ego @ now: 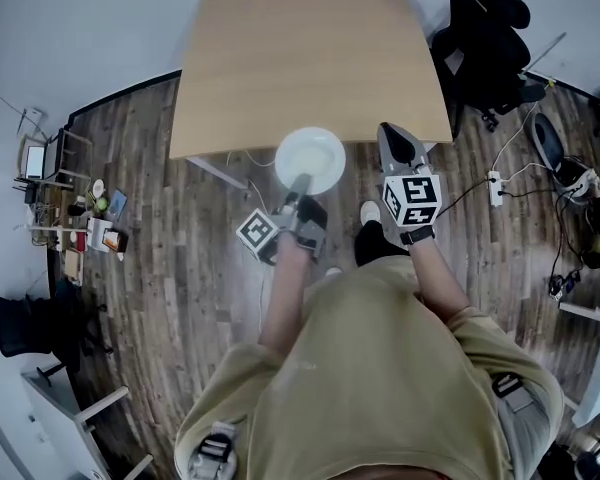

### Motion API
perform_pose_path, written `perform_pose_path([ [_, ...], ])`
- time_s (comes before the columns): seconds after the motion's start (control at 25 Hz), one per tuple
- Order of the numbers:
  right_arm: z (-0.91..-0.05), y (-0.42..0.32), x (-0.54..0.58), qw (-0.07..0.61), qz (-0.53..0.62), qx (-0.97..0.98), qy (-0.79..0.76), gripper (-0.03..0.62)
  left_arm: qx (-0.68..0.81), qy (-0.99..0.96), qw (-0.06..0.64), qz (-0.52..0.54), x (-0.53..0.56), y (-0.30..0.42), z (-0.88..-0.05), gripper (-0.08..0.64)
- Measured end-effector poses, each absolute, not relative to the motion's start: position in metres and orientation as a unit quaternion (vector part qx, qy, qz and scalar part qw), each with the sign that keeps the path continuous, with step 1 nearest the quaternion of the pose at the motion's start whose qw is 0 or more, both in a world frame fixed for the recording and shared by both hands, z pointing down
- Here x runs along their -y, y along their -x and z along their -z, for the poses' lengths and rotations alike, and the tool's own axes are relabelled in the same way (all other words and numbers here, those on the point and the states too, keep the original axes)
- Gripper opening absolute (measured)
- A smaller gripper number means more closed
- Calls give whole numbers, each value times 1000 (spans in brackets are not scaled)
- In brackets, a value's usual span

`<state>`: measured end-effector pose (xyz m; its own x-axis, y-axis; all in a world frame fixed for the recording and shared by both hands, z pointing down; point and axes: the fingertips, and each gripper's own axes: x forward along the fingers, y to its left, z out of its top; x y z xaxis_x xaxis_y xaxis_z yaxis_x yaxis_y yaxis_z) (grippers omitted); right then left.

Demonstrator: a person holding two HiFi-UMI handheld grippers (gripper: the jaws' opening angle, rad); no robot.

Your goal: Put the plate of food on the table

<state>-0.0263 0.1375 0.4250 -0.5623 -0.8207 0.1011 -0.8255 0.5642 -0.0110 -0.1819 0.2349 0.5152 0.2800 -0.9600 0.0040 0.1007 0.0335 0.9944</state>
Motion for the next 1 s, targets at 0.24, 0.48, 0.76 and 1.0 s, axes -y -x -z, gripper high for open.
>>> perform_pose_path([
  [0.24, -415, 25, -41, 17, -43, 892, -449, 5, 410, -553, 569, 450, -151, 173, -501, 21],
  [0.48, -405, 13, 33, 14, -33, 905, -425, 5, 416, -567, 539, 463, -68, 159, -488, 21],
  [0.76, -430, -17, 98, 16, -62, 903, -424, 5, 428, -570, 530, 459, -8, 135, -505, 21],
  [1.0, -473, -14, 116, 48, -109, 901, -416, 5, 453, -543, 545, 451, 6, 140, -533, 21],
])
